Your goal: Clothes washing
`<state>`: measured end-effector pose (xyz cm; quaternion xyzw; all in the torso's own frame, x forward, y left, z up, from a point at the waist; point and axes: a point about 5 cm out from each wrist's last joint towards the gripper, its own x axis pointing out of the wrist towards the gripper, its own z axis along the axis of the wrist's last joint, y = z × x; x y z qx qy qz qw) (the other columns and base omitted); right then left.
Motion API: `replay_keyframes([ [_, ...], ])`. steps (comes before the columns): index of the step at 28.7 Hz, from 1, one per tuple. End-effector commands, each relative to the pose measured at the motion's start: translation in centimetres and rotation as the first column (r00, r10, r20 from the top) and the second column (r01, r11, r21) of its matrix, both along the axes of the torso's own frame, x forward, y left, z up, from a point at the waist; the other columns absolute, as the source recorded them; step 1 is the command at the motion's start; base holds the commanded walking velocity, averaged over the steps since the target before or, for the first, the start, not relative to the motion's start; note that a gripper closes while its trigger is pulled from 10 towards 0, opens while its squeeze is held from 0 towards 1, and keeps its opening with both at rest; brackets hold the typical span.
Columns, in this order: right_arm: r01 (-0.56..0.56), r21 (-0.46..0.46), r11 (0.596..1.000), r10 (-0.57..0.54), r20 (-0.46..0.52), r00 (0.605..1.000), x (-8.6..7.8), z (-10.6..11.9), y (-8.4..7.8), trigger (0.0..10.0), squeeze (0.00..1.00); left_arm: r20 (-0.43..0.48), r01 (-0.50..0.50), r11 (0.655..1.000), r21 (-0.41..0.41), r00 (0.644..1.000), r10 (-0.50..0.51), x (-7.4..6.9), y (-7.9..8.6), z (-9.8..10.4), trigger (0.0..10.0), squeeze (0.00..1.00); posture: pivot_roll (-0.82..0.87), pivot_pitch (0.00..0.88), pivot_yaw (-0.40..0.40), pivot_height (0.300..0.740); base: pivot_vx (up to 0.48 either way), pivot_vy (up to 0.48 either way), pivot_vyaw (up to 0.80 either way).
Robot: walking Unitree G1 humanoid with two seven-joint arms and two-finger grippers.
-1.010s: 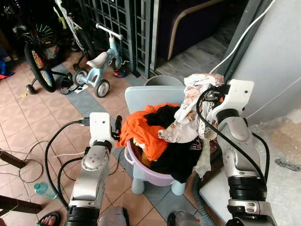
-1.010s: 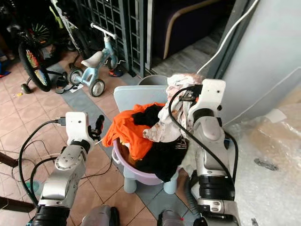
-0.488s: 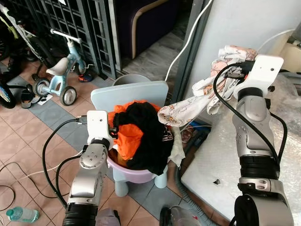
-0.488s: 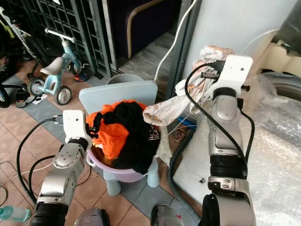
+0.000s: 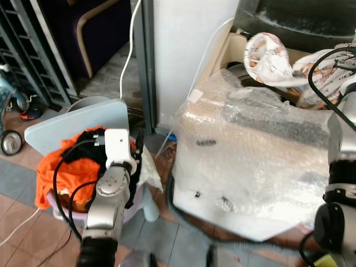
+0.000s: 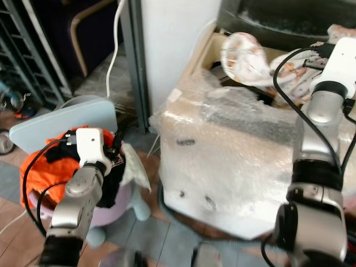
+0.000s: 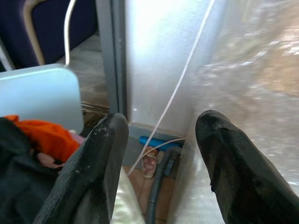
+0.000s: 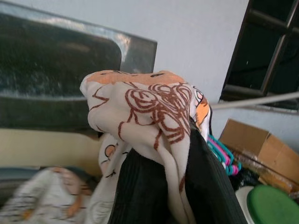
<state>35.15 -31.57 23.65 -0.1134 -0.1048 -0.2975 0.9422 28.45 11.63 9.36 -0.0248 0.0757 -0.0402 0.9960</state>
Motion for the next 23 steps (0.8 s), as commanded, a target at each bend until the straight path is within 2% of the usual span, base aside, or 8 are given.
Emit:
replay_keyframes([
  [1, -0.07, 0.066, 0.995, 0.075, -0.07, 0.995, 1.0, -0.9, 0.8, 10.0, 0.82, 0.008, -0.015, 1.0, -0.012, 1.0, 0.015, 0.0, 0.4, 0.2, 10.0, 0.0, 0.01, 0.039, 0.006, 0.74, 0.0, 0.0, 0.0],
  [2, -0.097, 0.132, 0.986, 0.109, -0.088, 0.99, 1.2, -1.6, 0.9, 10.0, 0.82, 0.007, -0.016, 1.0, -0.012, 1.0, 0.016, 0.0, 0.4, 0.2, 10.0, 0.0, 0.01, 0.042, 0.006, 0.74, 0.0, 0.0, 0.0],
  [3, -0.117, 0.169, 0.979, 0.136, -0.107, 0.985, 1.3, -2.2, 1.1, 10.0, 1.0, 0.007, -0.016, 1.0, -0.013, 1.0, 0.017, 0.0, 0.4, 0.2, 10.0, 0.0, 0.01, 0.042, 0.005, 0.74, 0.0, 0.0, 0.0],
  [9, -0.395, 0.318, 0.862, 0.45, -0.121, 0.885, 2.3, -4.4, 4.5, 10.0, 1.0, 0.001, -0.019, 1.0, -0.018, 1.0, 0.019, -0.1, 0.4, 0.2, 10.0, 0.0, 0.01, 0.05, 0.006, 0.74, 0.0, 0.0, 0.0],
  [13, -0.545, 0.268, 0.795, 0.576, -0.053, 0.815, 2.4, -3.2, 6.3, 10.0, 1.0, -0.003, -0.022, 1.0, -0.018, 1.0, 0.022, 0.0, 0.4, 0.1, 10.0, 0.0, 0.0, 0.052, 0.005, 0.74, 0.0, 0.0, 0.0],
  [16, -0.565, 0.148, 0.812, 0.568, 0.022, 0.823, 2.2, -1.2, 6.5, 10.0, 1.0, -0.005, -0.026, 0.999, -0.023, 1.0, 0.026, 0.0, 0.4, 0.1, 10.0, 0.0, 0.0, 0.053, 0.006, 0.74, 0.0, 0.0, 0.0],
  [19, -0.574, 0.128, 0.808, 0.564, 0.11, 0.818, 1.8, 0.1, 7.0, 10.0, 1.0, -0.007, -0.036, 0.999, -0.029, 0.999, 0.036, 0.0, 0.4, 0.0, 10.0, 0.0, -0.01, 0.05, 0.006, 0.74, 0.0, 0.0, 0.0],
  [23, -0.643, 0.039, 0.765, 0.635, 0.119, 0.763, 1.2, 0.5, 10.0, 10.0, 1.0, -0.017, -0.056, 0.998, -0.038, 0.998, 0.055, 0.2, 0.5, -0.1, 10.0, 0.0, -0.01, 0.045, 0.004, 0.74, 0.0, 0.0, 0.0],
])
